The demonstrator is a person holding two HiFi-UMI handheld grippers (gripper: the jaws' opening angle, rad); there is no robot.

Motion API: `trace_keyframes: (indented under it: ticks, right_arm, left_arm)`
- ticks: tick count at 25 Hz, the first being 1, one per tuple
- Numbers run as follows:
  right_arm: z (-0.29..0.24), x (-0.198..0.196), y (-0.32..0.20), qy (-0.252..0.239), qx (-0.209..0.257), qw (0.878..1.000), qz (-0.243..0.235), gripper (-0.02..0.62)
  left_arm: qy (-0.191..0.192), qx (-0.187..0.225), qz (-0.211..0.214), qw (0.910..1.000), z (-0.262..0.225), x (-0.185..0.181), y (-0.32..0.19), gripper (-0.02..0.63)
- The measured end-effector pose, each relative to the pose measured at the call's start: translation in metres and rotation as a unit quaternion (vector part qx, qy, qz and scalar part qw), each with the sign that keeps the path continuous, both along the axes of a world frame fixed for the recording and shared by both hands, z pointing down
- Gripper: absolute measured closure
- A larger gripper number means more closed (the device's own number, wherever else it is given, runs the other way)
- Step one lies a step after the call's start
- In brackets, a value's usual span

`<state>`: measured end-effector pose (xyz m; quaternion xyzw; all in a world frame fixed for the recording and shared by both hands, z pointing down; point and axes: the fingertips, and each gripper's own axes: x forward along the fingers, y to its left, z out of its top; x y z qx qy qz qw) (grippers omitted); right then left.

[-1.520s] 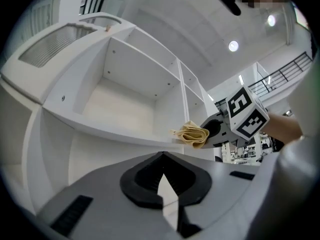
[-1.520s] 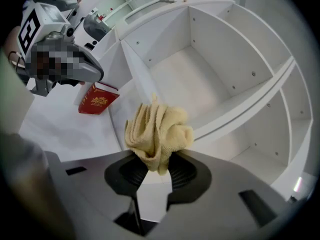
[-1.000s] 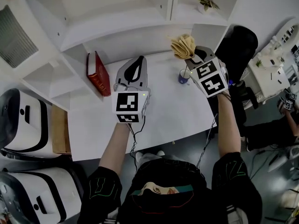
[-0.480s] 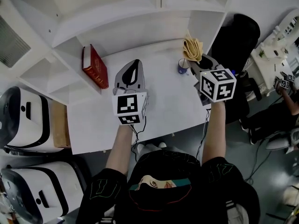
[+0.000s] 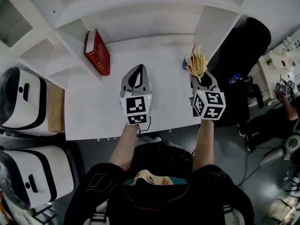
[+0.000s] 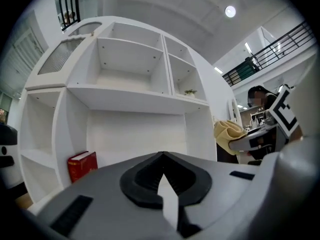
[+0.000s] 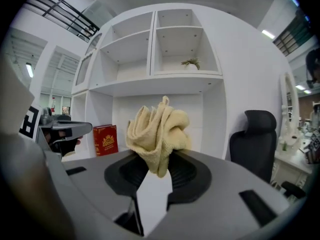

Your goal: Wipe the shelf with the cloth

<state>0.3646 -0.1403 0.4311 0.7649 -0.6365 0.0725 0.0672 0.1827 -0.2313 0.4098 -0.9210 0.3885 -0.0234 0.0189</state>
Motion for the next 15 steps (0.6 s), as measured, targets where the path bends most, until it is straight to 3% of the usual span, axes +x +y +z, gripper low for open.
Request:
trace_keyframes:
  ticks: [4,15]
  right_arm:
    - [0.03,-0.01,0.001,-0.006,-0.019,1.0,-0.011,0.485]
    - [0.024,-0.014,-0.011,-0.018,0.01,0.999,-0.043,0.485]
  left_arm:
    - [-0.018,-0.01,-0.004,0.9998,0.022,-0.006,0.002,0.606]
    - [-0.027,-0.004,-0.005,0.9996,0.027,-0.001,0.002,0.606]
